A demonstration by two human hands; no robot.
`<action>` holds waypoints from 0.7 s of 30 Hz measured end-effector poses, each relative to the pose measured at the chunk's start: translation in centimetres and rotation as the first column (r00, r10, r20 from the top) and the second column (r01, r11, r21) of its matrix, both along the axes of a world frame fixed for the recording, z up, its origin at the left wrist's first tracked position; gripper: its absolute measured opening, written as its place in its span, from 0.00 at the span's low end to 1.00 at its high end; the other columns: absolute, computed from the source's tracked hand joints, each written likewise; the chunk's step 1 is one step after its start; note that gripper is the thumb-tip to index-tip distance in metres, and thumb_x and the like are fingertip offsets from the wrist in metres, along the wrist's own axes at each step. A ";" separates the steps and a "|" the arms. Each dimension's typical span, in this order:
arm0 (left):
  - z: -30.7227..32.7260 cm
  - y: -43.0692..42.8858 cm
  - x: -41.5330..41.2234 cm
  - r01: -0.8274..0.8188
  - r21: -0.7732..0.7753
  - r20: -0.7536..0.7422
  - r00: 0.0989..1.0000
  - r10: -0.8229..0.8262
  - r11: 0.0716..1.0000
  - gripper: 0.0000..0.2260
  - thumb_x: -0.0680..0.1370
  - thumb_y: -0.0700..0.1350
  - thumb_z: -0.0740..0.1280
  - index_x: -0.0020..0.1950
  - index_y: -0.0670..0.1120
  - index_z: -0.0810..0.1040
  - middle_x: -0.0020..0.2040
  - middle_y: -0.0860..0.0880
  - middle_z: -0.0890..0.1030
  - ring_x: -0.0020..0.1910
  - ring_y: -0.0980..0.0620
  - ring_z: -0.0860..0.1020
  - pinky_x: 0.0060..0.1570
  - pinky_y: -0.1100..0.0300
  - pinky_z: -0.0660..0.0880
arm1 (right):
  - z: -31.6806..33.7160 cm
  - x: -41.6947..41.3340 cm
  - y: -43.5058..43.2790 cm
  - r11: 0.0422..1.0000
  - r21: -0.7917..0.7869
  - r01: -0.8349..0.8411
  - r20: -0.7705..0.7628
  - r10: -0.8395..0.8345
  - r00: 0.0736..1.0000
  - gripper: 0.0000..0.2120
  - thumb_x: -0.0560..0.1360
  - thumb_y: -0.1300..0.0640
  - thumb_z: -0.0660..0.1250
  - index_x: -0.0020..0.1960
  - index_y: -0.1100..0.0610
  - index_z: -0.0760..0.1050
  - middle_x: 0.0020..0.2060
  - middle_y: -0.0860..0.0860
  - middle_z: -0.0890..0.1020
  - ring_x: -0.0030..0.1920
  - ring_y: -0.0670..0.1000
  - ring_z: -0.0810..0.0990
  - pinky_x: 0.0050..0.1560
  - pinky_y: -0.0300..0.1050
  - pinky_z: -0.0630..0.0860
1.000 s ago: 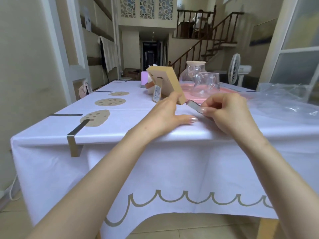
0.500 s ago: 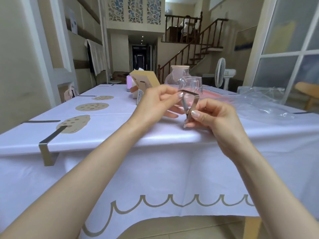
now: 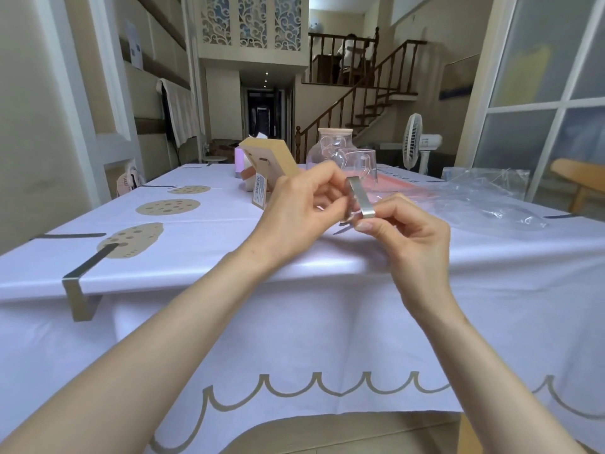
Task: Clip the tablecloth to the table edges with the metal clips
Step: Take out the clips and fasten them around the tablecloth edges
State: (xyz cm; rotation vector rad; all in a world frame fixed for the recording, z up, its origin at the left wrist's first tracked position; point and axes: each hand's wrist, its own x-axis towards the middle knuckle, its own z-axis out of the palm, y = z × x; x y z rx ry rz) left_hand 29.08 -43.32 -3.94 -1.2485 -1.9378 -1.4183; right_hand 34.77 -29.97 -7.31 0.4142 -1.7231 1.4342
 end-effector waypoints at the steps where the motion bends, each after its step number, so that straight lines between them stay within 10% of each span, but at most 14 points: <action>1: -0.1 0.0 0.2 -0.008 -0.012 -0.060 0.998 0.007 1.000 0.05 0.73 0.33 0.66 0.43 0.42 0.75 0.35 0.54 0.80 0.33 0.56 0.79 0.39 0.62 0.78 | -0.1 0.3 0.1 1.000 -0.014 0.001 -0.010 -0.002 1.000 0.11 0.66 0.62 0.70 0.31 0.46 0.80 0.32 0.43 0.80 0.38 0.47 0.76 0.44 0.39 0.70; 21: -0.7 -0.2 1.0 0.051 -0.303 -0.459 0.867 -0.193 0.952 0.07 0.76 0.38 0.64 0.50 0.36 0.77 0.41 0.49 0.79 0.41 0.57 0.76 0.42 0.72 0.76 | -4.9 4.2 -0.8 0.982 -0.098 0.161 -0.097 -0.171 0.981 0.05 0.67 0.55 0.67 0.33 0.48 0.76 0.30 0.50 0.78 0.34 0.55 0.73 0.38 0.45 0.69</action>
